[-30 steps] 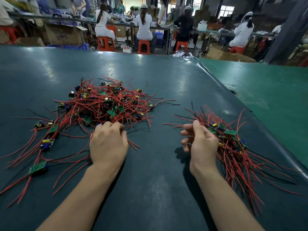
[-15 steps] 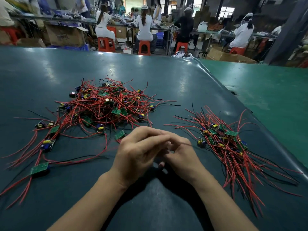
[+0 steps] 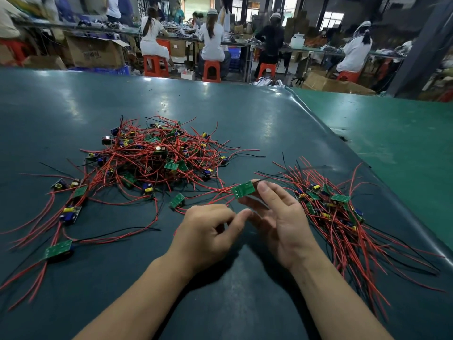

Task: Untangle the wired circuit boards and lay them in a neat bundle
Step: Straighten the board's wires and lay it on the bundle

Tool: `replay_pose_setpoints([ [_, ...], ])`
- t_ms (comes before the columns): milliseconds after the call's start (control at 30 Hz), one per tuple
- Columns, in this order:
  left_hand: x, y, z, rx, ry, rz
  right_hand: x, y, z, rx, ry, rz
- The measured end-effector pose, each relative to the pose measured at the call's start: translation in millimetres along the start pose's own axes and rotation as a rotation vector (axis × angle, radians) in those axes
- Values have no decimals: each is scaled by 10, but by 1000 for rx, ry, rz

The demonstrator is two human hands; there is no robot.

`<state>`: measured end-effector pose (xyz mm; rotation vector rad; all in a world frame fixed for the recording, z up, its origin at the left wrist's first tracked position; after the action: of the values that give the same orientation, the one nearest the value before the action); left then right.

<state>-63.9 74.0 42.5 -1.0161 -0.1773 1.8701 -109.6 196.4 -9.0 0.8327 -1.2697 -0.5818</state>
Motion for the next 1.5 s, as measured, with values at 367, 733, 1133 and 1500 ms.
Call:
replay_pose_setpoints([
  [367, 19, 213, -21, -231, 75, 121, 157, -68, -35, 26, 217, -16],
  [733, 109, 522, -102, -537, -93, -798, 228, -48, -78, 12, 207, -114],
  [1133, 234, 641, -121, -581, -29, -989, -63, -7, -51, -57, -79, 207],
  [1500, 188, 648, -124, -551, -118, -1033, -122, -43, -107, -79, -180, -320],
])
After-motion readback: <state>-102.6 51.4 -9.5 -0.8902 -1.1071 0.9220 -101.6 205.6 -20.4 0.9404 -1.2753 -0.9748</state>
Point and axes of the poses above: each hand's wrist, its own z-axis towards the middle knuckle, its own x-axis out of the palm, y = z × x, the point moved 10 cm from there along z, towards the middle knuckle, and after that the axes turned 9 degrees about y, right-handed, at the moved point
